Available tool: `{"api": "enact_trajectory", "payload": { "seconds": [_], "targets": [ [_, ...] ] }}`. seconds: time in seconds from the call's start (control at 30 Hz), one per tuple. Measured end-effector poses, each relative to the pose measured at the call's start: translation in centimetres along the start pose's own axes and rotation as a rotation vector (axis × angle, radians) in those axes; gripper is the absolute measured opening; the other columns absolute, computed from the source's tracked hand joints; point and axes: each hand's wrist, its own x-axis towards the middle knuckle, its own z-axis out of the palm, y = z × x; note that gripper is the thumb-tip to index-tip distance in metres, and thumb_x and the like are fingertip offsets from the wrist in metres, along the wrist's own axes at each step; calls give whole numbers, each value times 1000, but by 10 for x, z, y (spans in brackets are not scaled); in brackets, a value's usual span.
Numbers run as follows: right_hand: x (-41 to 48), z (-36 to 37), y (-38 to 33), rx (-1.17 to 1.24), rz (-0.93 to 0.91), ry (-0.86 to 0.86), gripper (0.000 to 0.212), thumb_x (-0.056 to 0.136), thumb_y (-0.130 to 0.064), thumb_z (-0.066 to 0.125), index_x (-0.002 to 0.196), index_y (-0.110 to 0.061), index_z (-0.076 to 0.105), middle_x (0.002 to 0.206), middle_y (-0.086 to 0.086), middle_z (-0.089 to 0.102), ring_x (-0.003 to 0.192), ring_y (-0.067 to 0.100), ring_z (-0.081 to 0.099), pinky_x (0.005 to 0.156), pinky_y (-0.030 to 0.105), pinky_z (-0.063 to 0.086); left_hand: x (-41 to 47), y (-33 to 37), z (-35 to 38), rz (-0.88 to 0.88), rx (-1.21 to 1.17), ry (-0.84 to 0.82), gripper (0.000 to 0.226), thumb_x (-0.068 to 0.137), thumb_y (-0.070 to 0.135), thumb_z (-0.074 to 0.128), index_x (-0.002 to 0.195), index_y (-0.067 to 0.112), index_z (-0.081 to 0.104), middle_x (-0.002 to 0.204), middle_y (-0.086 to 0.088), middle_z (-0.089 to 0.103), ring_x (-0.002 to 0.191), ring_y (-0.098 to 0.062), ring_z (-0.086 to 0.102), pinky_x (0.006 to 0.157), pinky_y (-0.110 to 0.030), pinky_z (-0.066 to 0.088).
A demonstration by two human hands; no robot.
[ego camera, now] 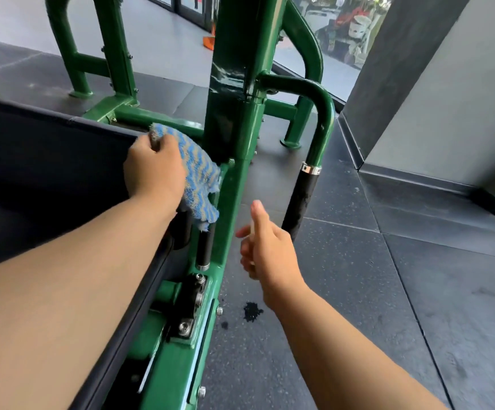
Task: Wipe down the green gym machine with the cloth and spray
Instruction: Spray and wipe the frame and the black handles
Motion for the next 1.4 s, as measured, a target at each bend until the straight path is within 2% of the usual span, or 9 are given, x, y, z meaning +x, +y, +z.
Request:
{"api": "enact_trajectory", "payload": {
  "seconds": [0.07, 0.17, 0.37, 0.63, 0.8, 1.0, 1.1, 1.27, 1.4],
  "targets": [
    [18, 10, -22, 58, 151, 41, 68, 88, -69, 40, 55, -11, 54, 45, 1, 45, 40, 17, 40, 48, 25, 32, 8, -12, -5, -53, 8, 19, 31, 91, 24, 42, 62, 19, 34, 60, 4, 38, 51, -12, 33, 48, -32, 25],
    [42, 27, -42, 50, 223, 104, 64, 88, -64, 42, 52, -11, 49, 42, 1, 43, 37, 18, 36, 48, 27, 32, 10, -28, -7, -119, -7, -8, 29, 90, 24, 41, 62, 19, 34, 60, 3, 39, 51, -15, 33, 48, -30, 25],
    [79, 54, -53, -214, 115, 138, 51, 78, -61, 35, 60, -13, 39, 60, 6, 43, 53, 22, 38, 51, 28, 32, 11, -51, -10, -190, 14, -83, 29, 89, 21, 40, 62, 19, 30, 58, 2, 34, 50, -18, 28, 48, -29, 21],
    [64, 61, 0, -273, 211, 80, 50, 75, -59, 35, 60, -11, 38, 56, 4, 40, 51, 21, 35, 53, 31, 32, 8, -86, -15, -245, 113, -255, 26, 88, 19, 40, 63, 17, 33, 58, 1, 35, 51, -18, 29, 48, -28, 21],
    [55, 61, 31, -253, 287, 49, 53, 81, -59, 36, 59, -11, 41, 56, 6, 43, 49, 21, 37, 50, 27, 33, 7, -100, -13, -302, 115, -340, 17, 91, 18, 44, 78, 10, 51, 70, -2, 49, 60, -19, 41, 52, -27, 29],
    [46, 61, 55, -295, 314, 20, 47, 78, -55, 37, 60, -12, 37, 57, 4, 40, 50, 20, 35, 52, 29, 32, -2, -110, -3, -354, 125, -442, 17, 91, 15, 45, 75, 12, 48, 70, -2, 44, 65, -20, 37, 55, -27, 27],
    [39, 60, 64, -209, 354, -27, 52, 84, -56, 39, 55, -13, 38, 48, 1, 39, 43, 18, 32, 45, 21, 27, -8, -114, -1, -326, 189, -509, 24, 93, 15, 46, 70, 12, 44, 67, 0, 40, 63, -19, 34, 54, -28, 25],
    [34, 59, 76, -244, 308, -33, 46, 81, -52, 36, 63, -10, 41, 51, 5, 39, 46, 19, 32, 46, 24, 27, -13, -122, -1, -334, 254, -581, 17, 93, 18, 46, 79, 10, 51, 71, -2, 44, 67, -19, 37, 58, -29, 28],
    [15, 46, 107, -230, 404, -81, 56, 85, -62, 43, 59, -13, 46, 48, 0, 46, 46, 18, 40, 48, 23, 32, -13, -132, -2, -424, 218, -626, 22, 89, 19, 48, 95, 2, 61, 95, -16, 65, 82, -28, 59, 72, -37, 49]
  ]
}}
